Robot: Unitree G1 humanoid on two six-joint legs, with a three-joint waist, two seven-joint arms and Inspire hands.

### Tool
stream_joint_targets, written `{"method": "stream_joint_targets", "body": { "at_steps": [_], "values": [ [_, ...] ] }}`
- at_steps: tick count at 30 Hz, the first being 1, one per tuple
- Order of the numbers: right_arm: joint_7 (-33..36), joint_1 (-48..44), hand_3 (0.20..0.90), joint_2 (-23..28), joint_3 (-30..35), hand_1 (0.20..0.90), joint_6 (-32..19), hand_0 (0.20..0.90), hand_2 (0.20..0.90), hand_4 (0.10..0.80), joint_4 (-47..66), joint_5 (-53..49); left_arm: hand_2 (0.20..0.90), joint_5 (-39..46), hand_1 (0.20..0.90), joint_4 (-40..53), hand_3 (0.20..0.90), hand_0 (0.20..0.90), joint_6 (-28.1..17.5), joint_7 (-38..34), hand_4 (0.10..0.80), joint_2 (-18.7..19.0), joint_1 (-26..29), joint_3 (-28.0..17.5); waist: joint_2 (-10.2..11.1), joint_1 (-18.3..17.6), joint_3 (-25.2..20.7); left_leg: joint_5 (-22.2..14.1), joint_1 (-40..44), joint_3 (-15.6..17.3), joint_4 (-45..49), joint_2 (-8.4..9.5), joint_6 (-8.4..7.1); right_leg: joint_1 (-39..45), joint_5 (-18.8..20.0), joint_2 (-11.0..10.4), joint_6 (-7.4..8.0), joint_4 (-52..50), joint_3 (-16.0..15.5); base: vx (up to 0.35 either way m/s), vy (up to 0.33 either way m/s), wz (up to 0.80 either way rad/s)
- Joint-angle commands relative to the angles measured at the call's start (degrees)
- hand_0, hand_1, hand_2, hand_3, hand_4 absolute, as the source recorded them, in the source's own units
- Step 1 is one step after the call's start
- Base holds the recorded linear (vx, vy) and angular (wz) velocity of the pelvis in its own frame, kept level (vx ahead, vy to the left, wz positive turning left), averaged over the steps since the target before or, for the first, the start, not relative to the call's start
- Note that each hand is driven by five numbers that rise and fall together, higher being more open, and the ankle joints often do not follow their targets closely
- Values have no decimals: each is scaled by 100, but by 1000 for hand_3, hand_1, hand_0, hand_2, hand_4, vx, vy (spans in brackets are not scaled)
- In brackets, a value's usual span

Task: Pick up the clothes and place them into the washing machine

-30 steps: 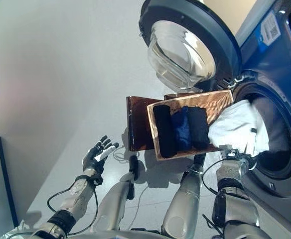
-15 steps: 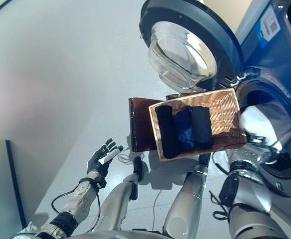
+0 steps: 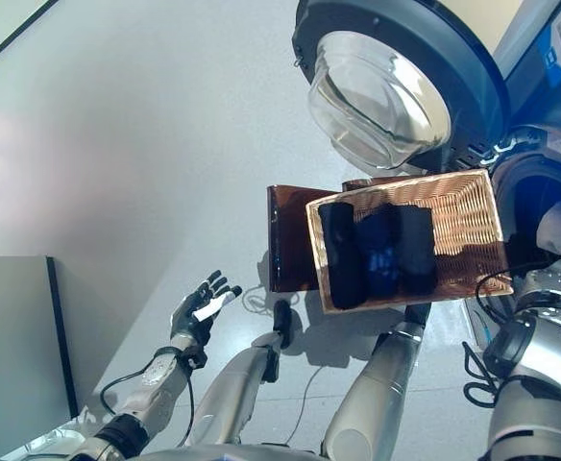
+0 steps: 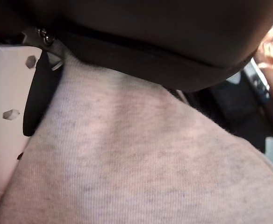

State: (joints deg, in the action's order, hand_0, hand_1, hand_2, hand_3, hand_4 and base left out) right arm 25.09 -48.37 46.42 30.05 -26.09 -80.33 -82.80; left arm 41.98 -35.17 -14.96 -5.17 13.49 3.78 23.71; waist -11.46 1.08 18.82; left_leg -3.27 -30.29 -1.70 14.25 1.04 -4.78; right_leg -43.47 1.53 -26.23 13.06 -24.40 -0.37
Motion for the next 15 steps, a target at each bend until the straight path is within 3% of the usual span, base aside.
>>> {"method": "stream_joint_targets", "body": {
  "at_steps": [1,15],
  "values": [
    [109,-183,200,905,-185,200,-588,200,200,300,51,-3,900,-36,900,415,900,900,-190,-120,800,477,-294,-171,117,-59,-231,-744,280,-282,697,-515,-426,-23,16,-186,137,-639,333,-23,-1,-5],
    [278,-236,208,748,-242,208,-698,208,208,306,152,33,900,64,900,371,900,900,-212,-175,800,570,-372,-261,208,-101,-280,-765,128,-293,901,-475,-445,22,11,-135,73,-619,405,-8,0,-2]
  ]
}}
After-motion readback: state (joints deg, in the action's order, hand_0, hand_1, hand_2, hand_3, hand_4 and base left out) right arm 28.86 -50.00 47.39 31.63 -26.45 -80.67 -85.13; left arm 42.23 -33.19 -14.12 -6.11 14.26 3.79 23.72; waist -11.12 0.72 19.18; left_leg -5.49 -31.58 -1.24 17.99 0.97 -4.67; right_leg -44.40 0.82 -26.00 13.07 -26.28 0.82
